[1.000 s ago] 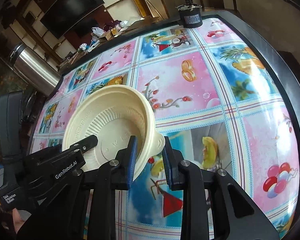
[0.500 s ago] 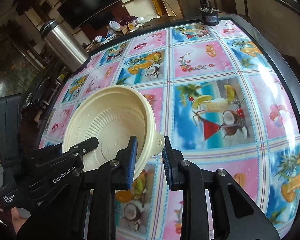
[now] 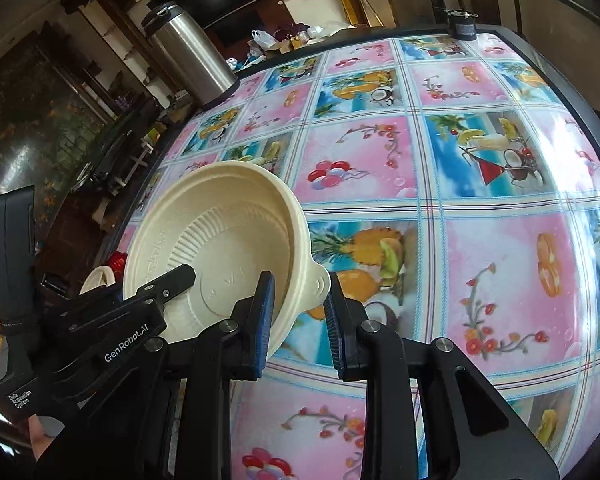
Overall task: Organize plates and bowls
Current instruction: 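Carry the beige bowl over the red plate stack and lower it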
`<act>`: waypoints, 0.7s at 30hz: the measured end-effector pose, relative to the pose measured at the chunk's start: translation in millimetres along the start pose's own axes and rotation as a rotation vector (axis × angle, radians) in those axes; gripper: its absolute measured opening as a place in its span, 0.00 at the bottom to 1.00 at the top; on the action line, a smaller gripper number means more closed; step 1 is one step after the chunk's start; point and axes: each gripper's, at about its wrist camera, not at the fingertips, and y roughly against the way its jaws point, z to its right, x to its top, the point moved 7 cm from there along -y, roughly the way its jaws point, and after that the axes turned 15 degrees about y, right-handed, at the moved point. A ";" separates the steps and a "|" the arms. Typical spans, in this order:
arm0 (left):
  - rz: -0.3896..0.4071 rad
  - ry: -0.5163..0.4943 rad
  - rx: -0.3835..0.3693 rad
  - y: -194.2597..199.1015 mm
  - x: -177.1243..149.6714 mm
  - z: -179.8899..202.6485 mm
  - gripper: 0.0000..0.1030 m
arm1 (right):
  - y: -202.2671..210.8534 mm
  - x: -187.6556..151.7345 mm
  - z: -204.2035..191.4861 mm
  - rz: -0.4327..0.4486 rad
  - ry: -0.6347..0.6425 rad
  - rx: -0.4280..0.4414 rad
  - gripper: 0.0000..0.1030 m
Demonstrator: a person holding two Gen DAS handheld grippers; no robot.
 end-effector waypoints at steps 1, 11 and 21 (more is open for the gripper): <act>0.006 0.001 0.003 4.1 -1.1 -5.4 0.22 | 1.6 0.2 -6.2 0.003 0.007 0.004 0.23; 0.070 0.057 0.016 43.2 -0.5 -55.2 0.22 | 7.6 10.6 -62.8 0.016 0.085 0.033 0.23; 0.096 0.111 0.030 56.5 5.1 -93.8 0.22 | 1.8 19.0 -102.8 0.011 0.140 0.064 0.24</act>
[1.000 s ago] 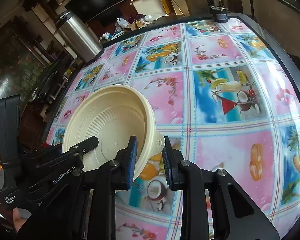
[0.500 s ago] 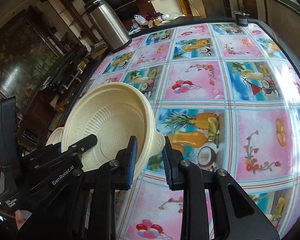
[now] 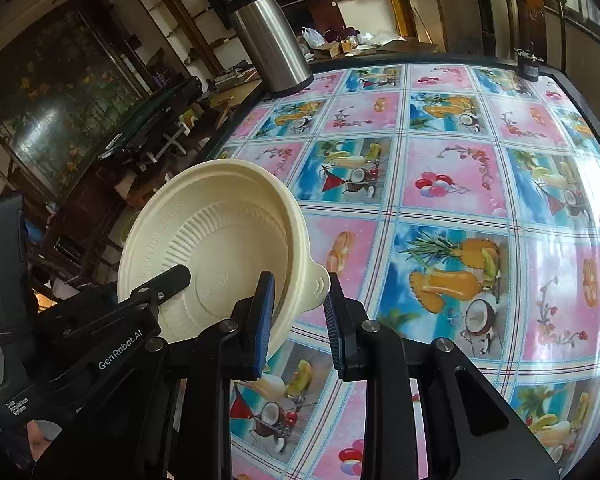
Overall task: Organize plates and bowls
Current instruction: 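Carry the beige bowl over the red plate stack and lower it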
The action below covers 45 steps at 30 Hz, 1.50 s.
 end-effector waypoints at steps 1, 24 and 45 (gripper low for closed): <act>0.004 0.007 0.001 1.5 1.8 -4.3 0.22 | -1.1 2.7 -4.2 0.000 0.007 0.006 0.24; 0.069 0.151 0.085 17.8 29.1 -103.0 0.22 | -47.3 36.1 -106.1 -0.033 0.156 0.106 0.24; 0.028 0.173 0.106 4.7 14.5 -126.1 0.22 | -65.3 25.0 -128.4 -0.091 0.195 0.117 0.24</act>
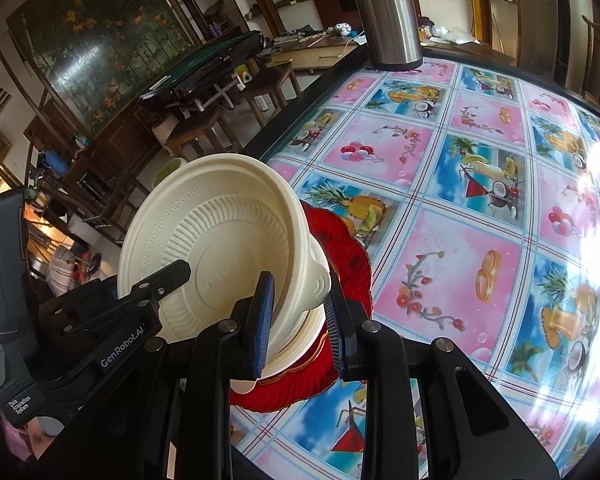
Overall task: Organize plates and bowls
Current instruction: 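Carry the beige bowl over the red plate stack and lower it, then open the left gripper to release the beige bowl onto the stack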
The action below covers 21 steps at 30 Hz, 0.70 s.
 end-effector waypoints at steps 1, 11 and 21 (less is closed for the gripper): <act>-0.004 0.002 0.002 -1.7 -0.7 -1.3 0.22 | -0.9 -0.2 -1.2 -0.003 0.003 0.000 0.24; -0.025 0.002 0.018 -12.1 -9.4 -8.4 0.22 | -13.9 -7.1 -1.6 -0.037 -0.001 -0.001 0.24; -0.002 -0.007 0.043 -13.5 -8.4 -10.6 0.22 | -22.4 -12.0 -2.8 -0.055 -0.009 0.008 0.24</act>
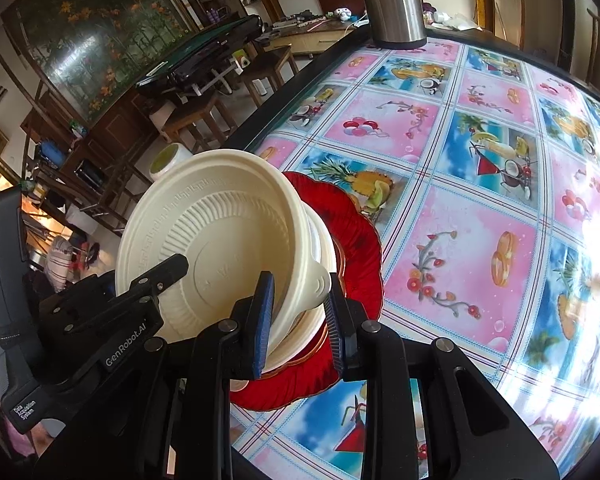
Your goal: Organize plates and bowls
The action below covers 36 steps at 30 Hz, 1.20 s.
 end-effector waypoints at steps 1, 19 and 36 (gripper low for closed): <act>0.001 0.000 0.000 -0.4 0.0 -0.4 0.22 | -0.2 -0.2 -0.2 0.000 -0.003 0.003 0.24; 0.089 -0.001 0.002 8.3 8.6 -2.1 0.63 | -1.7 -2.3 2.6 0.004 -0.032 0.017 0.27; 0.249 0.010 -0.056 47.2 24.1 6.7 0.77 | 46.8 -0.8 5.0 0.143 -0.028 -0.059 0.45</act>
